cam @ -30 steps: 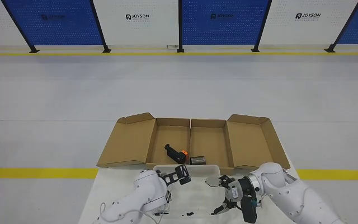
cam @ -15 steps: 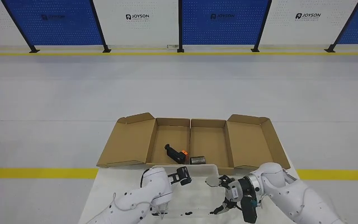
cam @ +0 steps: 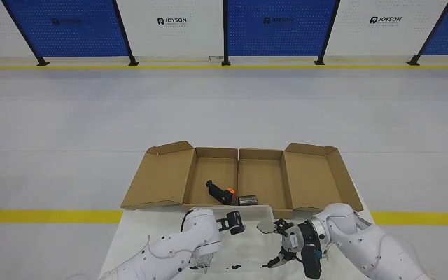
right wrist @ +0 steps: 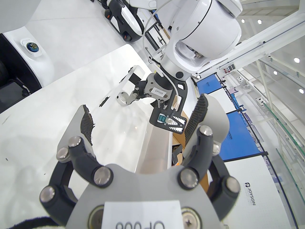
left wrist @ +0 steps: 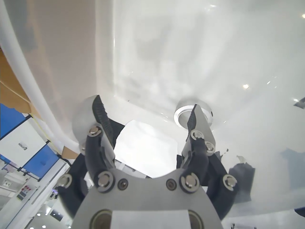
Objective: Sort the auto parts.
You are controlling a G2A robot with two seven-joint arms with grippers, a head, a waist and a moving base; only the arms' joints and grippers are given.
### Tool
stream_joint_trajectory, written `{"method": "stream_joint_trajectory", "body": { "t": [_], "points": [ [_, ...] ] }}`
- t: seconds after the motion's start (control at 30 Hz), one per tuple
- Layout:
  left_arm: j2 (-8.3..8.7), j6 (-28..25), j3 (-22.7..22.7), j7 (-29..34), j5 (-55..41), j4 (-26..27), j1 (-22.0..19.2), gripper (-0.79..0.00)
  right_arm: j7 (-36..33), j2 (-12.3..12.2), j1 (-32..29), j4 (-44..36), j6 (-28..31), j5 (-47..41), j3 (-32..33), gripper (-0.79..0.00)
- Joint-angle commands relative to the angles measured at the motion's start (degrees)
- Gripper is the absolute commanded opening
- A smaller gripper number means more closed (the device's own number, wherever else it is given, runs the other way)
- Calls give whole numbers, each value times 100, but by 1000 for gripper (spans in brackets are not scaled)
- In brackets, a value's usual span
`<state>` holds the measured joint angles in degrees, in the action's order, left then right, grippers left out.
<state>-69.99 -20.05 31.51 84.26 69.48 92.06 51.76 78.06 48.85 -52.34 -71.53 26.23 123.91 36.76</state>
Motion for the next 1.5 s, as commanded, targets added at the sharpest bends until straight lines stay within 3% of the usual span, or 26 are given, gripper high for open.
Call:
{"method": "stream_joint_trajectory", "body": {
  "t": [0.0,0.4,0.9,1.13,1.3,1.47],
  "points": [
    [21,70,-112,68,37,-10,-18,-185,4,0,0,0,-3,0,0,0],
    [100,190,-749,188,-167,-185,-435,-154,4,0,0,0,-3,0,0,0],
    [240,320,-882,317,-347,28,-494,-206,4,0,0,0,-3,0,0,0],
    [200,346,-938,343,-365,-124,-541,-277,4,0,0,0,-3,0,0,0],
    [71,412,-996,310,-317,-302,-618,-394,4,0,0,0,-3,0,0,0],
    [-107,447,-1101,256,-336,-508,-700,-456,4,0,0,0,-3,0,0,0]
  ]
}}
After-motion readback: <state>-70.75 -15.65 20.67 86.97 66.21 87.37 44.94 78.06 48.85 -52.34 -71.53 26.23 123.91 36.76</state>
